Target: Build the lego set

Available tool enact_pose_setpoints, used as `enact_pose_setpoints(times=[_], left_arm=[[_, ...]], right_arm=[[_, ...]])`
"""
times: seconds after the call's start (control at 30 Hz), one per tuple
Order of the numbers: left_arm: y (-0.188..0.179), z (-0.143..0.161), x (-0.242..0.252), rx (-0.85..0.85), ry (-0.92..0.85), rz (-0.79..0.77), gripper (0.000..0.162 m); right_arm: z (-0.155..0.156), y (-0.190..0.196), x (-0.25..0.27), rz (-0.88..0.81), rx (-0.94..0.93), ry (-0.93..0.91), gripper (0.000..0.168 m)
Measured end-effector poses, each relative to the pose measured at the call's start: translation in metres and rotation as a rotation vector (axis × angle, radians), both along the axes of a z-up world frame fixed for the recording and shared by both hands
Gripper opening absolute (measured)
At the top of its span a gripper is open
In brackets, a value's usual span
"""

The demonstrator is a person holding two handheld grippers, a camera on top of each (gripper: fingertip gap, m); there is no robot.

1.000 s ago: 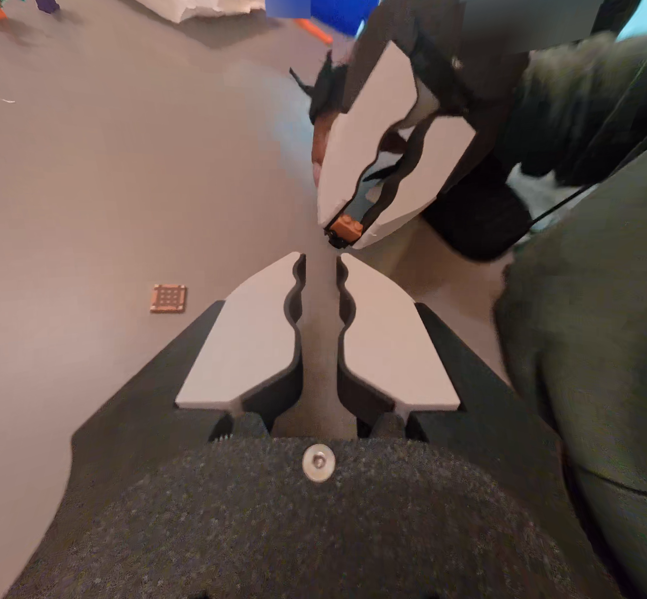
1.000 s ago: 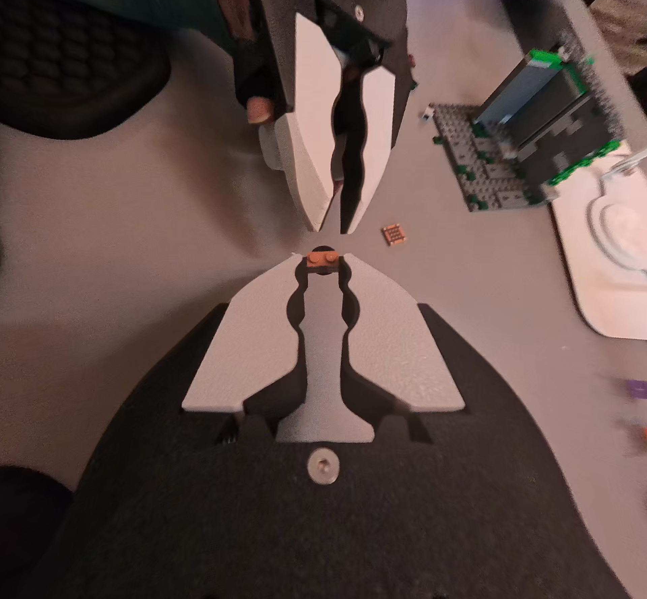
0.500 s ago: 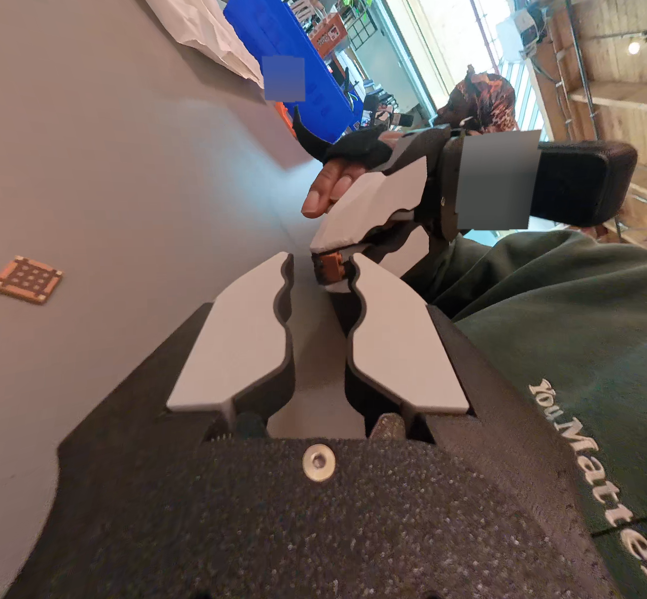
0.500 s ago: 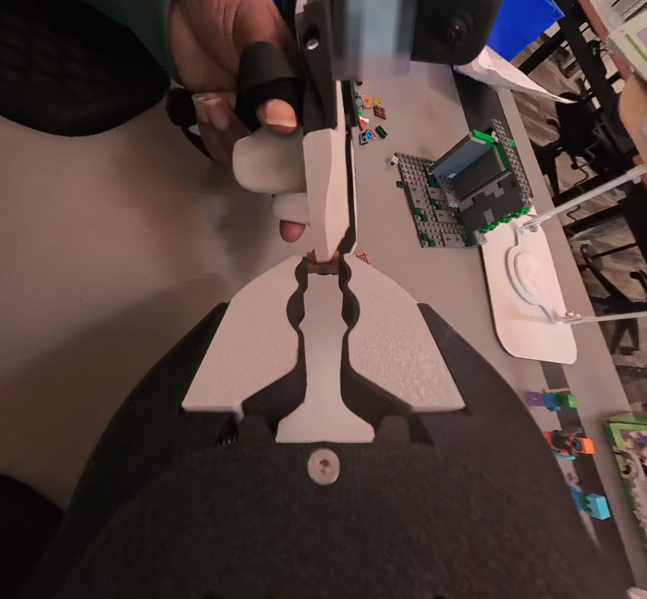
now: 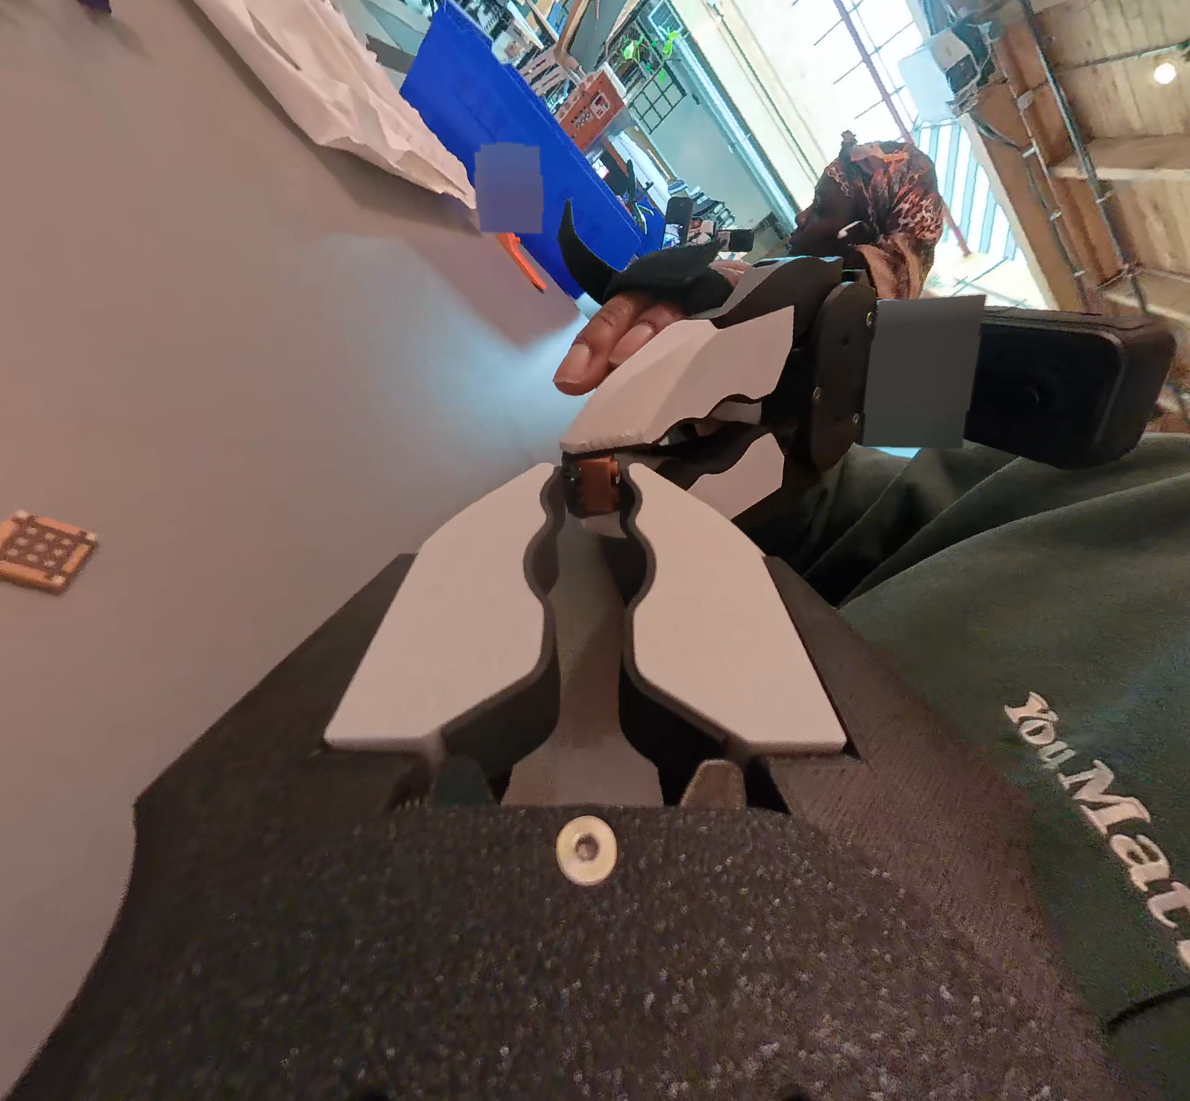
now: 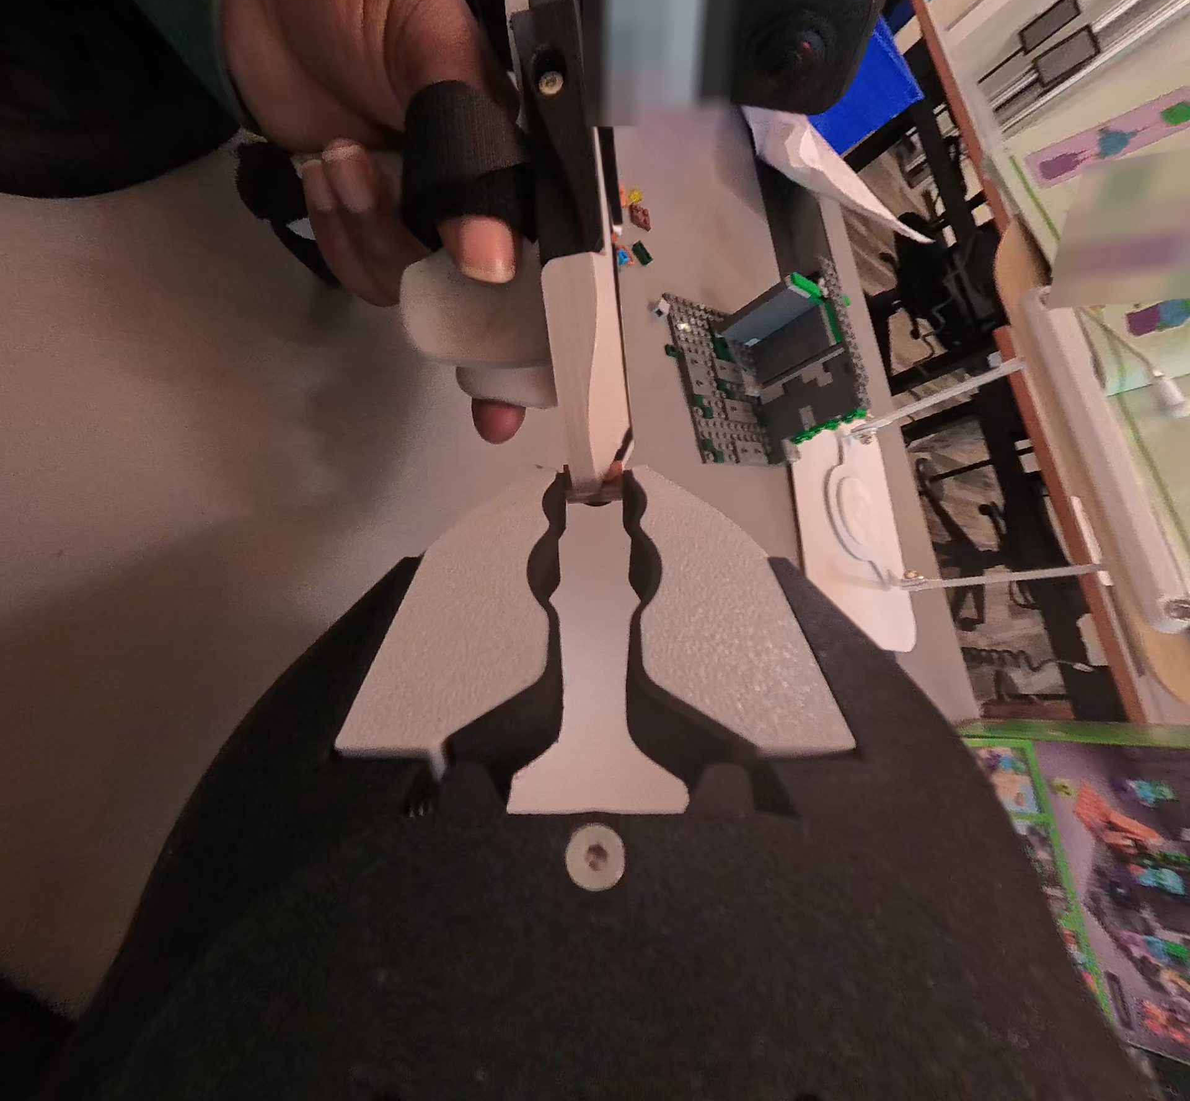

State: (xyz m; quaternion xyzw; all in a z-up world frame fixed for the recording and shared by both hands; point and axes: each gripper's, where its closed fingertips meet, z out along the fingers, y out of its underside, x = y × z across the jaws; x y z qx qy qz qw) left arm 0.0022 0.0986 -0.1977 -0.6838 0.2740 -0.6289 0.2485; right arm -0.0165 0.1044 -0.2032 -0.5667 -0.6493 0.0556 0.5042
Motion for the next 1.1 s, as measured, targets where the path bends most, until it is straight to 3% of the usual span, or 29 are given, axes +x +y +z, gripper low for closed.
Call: enact_pose_setpoints(times=[0.03, 0.43, 0.83, 1.1], left_arm=[[0.000, 0.002, -0.001, 0.026, -0.001, 0.004, 0.015], [-0.007, 0.018, -0.011, 0.203, -0.029, 0.020, 0.015], [-0.025, 0.025, -0.014, 0.520, 0.041, -0.023, 0.015], [-0.041, 0.035, -0.014, 0.759, 0.062, -0.051, 0.015]], right_arm=[[0.002, 0.000, -0.001, -0.001, 0.020, 0.002, 0.016], [0.020, -0.007, -0.011, 0.002, 0.149, 0.070, 0.021], [0.036, -0.032, -0.008, 0.121, -0.659, 0.554, 0.028], [0.049, -0.044, -0.009, 0.214, -0.796, 0.625, 0.019]])
